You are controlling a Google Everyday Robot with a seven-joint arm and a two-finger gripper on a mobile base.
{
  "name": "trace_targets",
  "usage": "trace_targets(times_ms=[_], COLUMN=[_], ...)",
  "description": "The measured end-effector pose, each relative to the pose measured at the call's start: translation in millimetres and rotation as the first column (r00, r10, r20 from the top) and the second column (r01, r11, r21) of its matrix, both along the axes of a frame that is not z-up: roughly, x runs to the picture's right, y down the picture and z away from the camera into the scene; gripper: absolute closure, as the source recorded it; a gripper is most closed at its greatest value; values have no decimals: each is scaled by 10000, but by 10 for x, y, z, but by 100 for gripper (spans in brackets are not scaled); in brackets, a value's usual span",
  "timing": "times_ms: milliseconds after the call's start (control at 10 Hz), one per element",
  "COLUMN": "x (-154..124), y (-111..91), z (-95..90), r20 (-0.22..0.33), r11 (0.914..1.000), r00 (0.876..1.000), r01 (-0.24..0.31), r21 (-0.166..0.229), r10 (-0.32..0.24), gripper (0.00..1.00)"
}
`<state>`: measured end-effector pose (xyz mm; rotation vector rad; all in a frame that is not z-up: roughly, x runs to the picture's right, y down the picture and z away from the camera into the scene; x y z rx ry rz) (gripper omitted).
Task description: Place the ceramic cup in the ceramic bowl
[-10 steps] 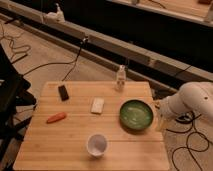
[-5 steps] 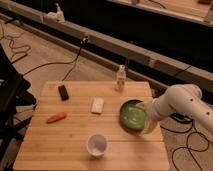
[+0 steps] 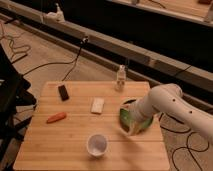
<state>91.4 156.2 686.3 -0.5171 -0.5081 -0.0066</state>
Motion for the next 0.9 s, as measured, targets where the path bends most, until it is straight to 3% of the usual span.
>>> trace_targets(times_ms=[600,900], x=[32,386], y=[20,-14], z=[3,134], r20=[-46,-1018], r11=[9999,9980], r00=[10000,9941], r01=[-44,-413], r21=[-105,-473], r10=[44,364], gripper=[20,20])
